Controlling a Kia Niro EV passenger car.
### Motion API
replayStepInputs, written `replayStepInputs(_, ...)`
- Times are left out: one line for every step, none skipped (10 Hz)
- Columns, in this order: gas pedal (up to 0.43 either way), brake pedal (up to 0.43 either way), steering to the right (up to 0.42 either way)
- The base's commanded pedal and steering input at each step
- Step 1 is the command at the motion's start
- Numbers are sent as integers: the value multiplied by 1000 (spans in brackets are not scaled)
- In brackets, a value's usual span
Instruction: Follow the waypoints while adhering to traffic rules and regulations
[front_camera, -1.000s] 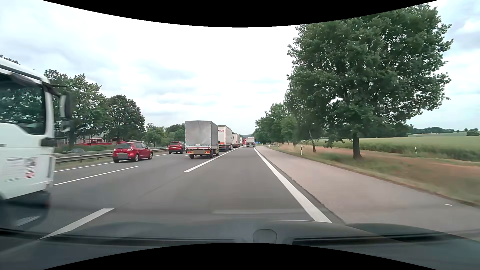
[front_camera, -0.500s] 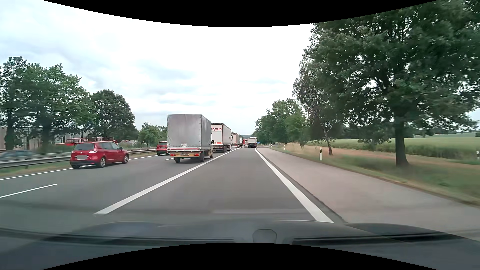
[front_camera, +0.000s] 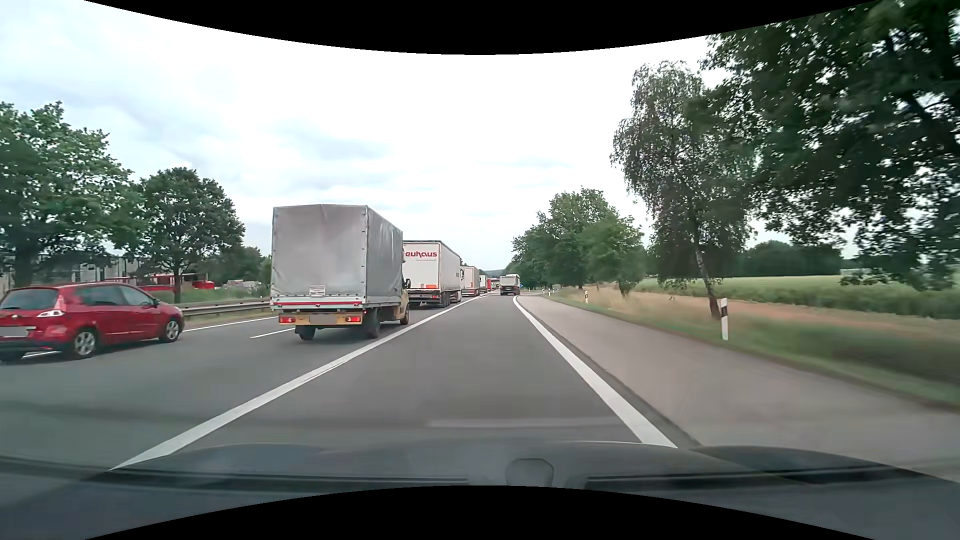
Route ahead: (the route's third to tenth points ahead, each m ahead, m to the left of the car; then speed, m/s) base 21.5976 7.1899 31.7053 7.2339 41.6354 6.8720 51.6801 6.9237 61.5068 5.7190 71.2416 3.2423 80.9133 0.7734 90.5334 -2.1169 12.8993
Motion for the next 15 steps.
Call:
replayStepInputs(118, 0, -3)
replayStepInputs(118, 0, -2)
replayStepInputs(118, 0, -2)
replayStepInputs(130, 0, -2)
replayStepInputs(130, 0, -2)
replayStepInputs(130, 0, -2)
replayStepInputs(130, 0, -2)
replayStepInputs(138, 0, -1)
replayStepInputs(138, 0, -1)
replayStepInputs(138, 0, -1)
replayStepInputs(138, 0, -1)
replayStepInputs(138, 0, 0)
replayStepInputs(138, 0, -1)
replayStepInputs(150, 0, 0)
replayStepInputs(150, 0, 0)
